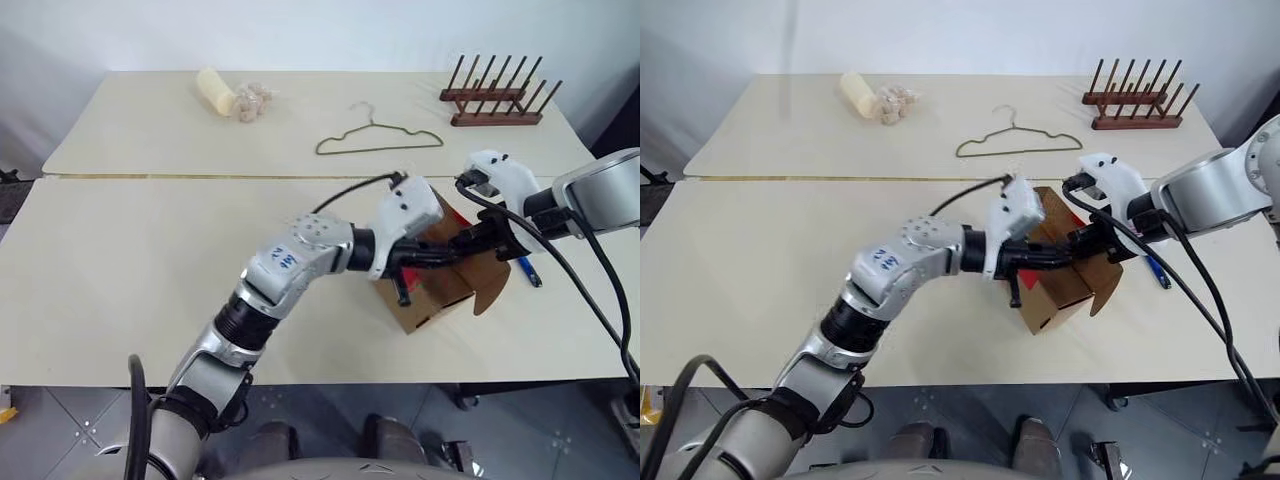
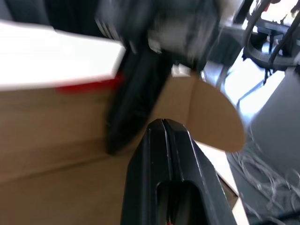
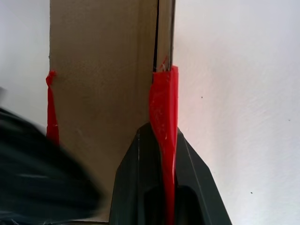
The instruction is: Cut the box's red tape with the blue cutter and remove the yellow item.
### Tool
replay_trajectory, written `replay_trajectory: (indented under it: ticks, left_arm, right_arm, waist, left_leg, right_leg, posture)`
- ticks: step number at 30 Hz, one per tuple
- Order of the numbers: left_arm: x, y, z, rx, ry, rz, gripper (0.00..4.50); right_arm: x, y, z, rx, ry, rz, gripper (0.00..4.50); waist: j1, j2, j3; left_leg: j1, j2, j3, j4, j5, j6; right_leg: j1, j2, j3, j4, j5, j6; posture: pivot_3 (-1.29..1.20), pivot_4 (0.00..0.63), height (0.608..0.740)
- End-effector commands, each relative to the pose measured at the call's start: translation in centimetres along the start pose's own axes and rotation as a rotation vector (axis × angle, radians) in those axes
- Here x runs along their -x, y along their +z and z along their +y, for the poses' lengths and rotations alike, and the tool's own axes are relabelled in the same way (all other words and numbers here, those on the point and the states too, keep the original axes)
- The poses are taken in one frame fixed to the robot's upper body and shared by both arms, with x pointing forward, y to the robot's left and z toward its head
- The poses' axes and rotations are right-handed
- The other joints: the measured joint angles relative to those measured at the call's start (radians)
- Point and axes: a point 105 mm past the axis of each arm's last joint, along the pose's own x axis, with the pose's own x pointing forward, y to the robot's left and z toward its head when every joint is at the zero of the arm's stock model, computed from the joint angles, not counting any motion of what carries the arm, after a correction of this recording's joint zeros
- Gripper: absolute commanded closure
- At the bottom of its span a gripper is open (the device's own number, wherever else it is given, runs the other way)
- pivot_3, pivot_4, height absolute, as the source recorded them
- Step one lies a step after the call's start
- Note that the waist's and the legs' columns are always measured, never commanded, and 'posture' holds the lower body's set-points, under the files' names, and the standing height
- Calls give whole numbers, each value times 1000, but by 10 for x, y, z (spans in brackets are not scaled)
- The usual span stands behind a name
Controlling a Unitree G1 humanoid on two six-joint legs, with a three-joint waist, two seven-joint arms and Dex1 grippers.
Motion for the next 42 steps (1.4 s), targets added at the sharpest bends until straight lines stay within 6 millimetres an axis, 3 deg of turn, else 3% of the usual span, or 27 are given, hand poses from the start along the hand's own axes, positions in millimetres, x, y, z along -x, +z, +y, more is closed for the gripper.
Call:
replay_trajectory:
  ticks: [1, 5, 10, 20, 33, 42]
  left_arm:
    - [-2, -5, -10, -30, -36, 25, 4500]
    - [0, -19, -11, -2, -31, 78, 4500]
    - [5, -49, 8, 33, 94, 175, 4500]
    - [25, -73, -2, 130, 89, 218, 4500]
    - [53, -98, -5, 242, 188, 226, 4500]
    - [79, -114, -11, 316, 248, 227, 4500]
  right_arm:
    - [3, 1, 2, 5, 3, -11, 4447]
    - [4, 2, -1, -3, -5, -16, 4447]
    - [8, 0, -1, -23, 25, -5, 4447]
    - [14, 17, -22, -161, 51, -33, 4447]
    - [8, -9, -41, -262, 132, 13, 4447]
    - [-1, -14, -53, -317, 148, 22, 4447]
  waist:
    - [0, 0, 0]
    - [1, 0, 0]
    - [4, 0, 0]
    - [1, 0, 0]
    - [-1, -1, -2]
    - [-2, -2, -4]
  left_leg:
    - [0, 0, 0, 0, 0, 0]
    - [0, 0, 0, 1, 0, 0]
    - [0, 0, 0, 3, 0, 1]
    - [1, 0, 0, 4, 1, 1]
    - [3, 1, 0, 4, 1, 1]
    - [14, 1, 0, 1, 1, 1]
  right_leg:
    - [0, 0, 0, 0, 0, 0]
    - [0, 0, 0, 0, 0, 0]
    - [1, 0, 0, 0, 1, 0]
    - [2, 0, 1, 0, 2, -1]
    - [4, 0, 1, 1, 3, -1]
    - [16, 0, 1, -2, 2, -1]
  posture:
    - [0, 150, 740]
    - [0, 150, 740]
    - [0, 150, 740]
    - [0, 150, 740]
    - [0, 150, 740]
    - [0, 150, 740]
